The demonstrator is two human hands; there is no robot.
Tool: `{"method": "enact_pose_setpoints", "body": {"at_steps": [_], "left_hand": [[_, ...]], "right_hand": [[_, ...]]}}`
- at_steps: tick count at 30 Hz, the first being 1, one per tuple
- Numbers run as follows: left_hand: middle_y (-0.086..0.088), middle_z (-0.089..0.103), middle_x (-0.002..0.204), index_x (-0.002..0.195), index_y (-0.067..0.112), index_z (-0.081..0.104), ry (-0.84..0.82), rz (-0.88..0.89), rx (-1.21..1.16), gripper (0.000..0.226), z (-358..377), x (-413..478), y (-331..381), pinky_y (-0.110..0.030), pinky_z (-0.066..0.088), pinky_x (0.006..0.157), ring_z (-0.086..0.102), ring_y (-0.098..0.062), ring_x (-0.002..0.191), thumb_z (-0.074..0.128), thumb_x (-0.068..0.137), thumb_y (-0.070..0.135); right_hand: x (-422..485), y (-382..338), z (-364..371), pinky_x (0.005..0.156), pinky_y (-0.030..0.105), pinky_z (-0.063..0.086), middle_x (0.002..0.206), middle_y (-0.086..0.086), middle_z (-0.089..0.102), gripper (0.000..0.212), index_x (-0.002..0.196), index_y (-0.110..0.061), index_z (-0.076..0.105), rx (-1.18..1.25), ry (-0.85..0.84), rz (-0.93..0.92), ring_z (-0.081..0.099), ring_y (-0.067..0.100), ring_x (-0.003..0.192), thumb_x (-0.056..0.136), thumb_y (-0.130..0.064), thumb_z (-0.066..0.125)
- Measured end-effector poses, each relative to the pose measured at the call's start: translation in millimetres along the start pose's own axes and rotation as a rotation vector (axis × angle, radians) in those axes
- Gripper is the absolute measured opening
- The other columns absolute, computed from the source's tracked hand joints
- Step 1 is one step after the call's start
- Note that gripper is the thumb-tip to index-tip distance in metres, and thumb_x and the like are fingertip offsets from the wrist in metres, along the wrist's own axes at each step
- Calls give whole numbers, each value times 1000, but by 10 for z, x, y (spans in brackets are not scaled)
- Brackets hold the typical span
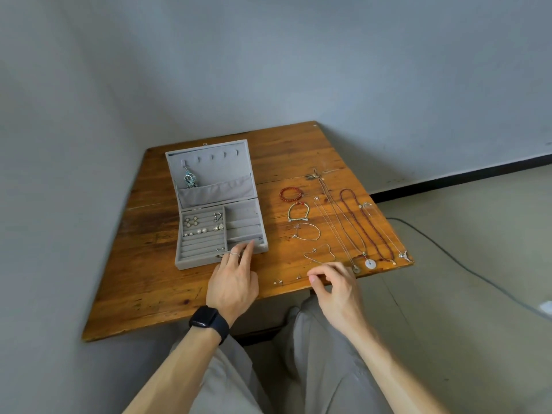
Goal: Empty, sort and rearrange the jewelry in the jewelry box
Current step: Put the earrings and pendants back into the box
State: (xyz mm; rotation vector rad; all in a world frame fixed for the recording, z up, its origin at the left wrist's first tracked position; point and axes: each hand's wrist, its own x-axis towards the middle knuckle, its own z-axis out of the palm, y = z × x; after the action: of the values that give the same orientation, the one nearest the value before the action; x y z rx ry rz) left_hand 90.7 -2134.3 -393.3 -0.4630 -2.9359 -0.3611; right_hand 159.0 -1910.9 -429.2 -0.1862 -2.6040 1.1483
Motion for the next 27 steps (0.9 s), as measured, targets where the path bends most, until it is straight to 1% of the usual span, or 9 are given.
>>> {"method": "enact_pose_setpoints", "body": {"at_steps": [4, 8, 10, 13, 16, 20, 23, 25, 27], "left_hand": [[-5, 46, 145, 147, 19, 42, 51, 19, -6, 52, -39, 4, 115, -37, 57, 78, 56, -25, 117, 51, 96, 26], [-1, 64, 115, 118, 22, 62, 60, 166, 58, 39, -69, 24, 453, -36, 53, 77, 60, -23, 101, 55, 93, 50], [5, 69, 107, 120, 28, 64, -33, 203, 91, 43, -47, 41, 612, -35, 48, 85, 59, -21, 104, 54, 92, 59], [8, 69, 110, 119, 33, 67, -108, 238, 74, 32, -4, 97, 682, -31, 44, 90, 54, -19, 106, 53, 97, 50], [4, 67, 106, 113, 29, 71, -130, 244, 25, 25, -16, 159, 690, -28, 44, 80, 57, -19, 100, 54, 100, 41], [3, 66, 99, 110, 26, 67, -117, 241, 5, 23, -51, 195, 681, -26, 45, 69, 60, -18, 90, 51, 101, 41], [9, 65, 92, 105, 28, 62, -151, 91, -225, 14, -100, 220, 609, -23, 53, 65, 62, -10, 81, 52, 102, 38], [15, 66, 85, 97, 29, 61, -123, -28, -460, 7, -161, 212, 513, -11, 48, 63, 62, -1, 78, 56, 101, 33], [13, 69, 83, 95, 30, 63, -43, -135, -649, 7, -241, 185, 352, -6, 45, 68, 62, 6, 82, 58, 100, 30]], "right_hand": [[-6, 11, 21, 77, 9, 35, 108, -10, 62, 8, 99, -24, 74, 42, 9, 3, 51, 8, 101, 94, -25, 68], [-18, 31, 42, 77, 11, 38, 108, -10, 60, 8, 100, -22, 73, 70, 16, 27, 52, 10, 100, 94, -24, 68], [-14, 41, 54, 77, 13, 40, 107, -8, 61, 8, 100, -20, 74, 74, 25, 29, 53, 13, 100, 93, -22, 69], [-12, 51, 63, 76, 15, 42, 105, -9, 60, 8, 99, -19, 74, 83, 39, 22, 53, 14, 99, 92, -19, 71], [-24, 56, 69, 76, 11, 39, 105, -11, 59, 8, 99, -20, 74, 71, 50, 17, 52, 13, 98, 91, -19, 71], [-28, 38, 60, 74, 9, 38, 107, -10, 60, 9, 100, -21, 73, 71, 35, 38, 52, 11, 100, 93, -22, 70], [-14, -16, 2, 76, 10, 40, 107, -10, 62, 9, 102, -22, 72, 95, 11, 57, 53, 11, 101, 94, -23, 68], [8, -80, -63, 76, 15, 45, 105, -13, 66, 9, 103, -25, 71, 114, 8, 74, 56, 10, 99, 95, -26, 66], [62, -172, -118, 74, 14, 48, 101, -17, 69, 8, 102, -31, 69, 129, 11, 80, 61, 3, 94, 96, -28, 64]]}}
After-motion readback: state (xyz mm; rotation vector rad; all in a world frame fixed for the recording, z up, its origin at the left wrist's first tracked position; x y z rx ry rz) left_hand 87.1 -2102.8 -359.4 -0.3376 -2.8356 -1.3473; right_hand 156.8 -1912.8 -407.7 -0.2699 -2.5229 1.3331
